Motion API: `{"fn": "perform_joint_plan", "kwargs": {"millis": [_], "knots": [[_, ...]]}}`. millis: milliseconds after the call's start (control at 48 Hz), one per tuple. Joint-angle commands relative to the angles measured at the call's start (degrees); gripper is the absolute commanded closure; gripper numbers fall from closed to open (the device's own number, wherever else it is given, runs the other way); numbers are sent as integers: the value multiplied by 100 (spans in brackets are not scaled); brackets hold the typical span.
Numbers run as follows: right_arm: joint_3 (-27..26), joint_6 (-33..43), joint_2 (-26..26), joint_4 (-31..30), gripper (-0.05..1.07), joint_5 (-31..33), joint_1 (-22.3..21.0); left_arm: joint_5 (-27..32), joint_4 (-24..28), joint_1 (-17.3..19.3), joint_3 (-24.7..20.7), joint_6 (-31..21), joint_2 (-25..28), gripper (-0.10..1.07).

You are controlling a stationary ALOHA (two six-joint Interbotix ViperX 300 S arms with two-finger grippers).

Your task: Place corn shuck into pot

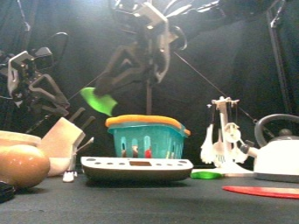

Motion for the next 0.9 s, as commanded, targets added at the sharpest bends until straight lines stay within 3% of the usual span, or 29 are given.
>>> {"fn": "perform_joint_plan", "kwargs": {"millis": [0,354,875], "knots": [[-712,0,246,-246,64,-114,0,-18,18,9,-105,18,9,23],[-2224,53,1459,-220,62,-185,70,-18,26,18,-88,26,-9,23],[-2285,62,1740,132,34,-220,26,-18,70,0,-79,26,-9,23]]}}
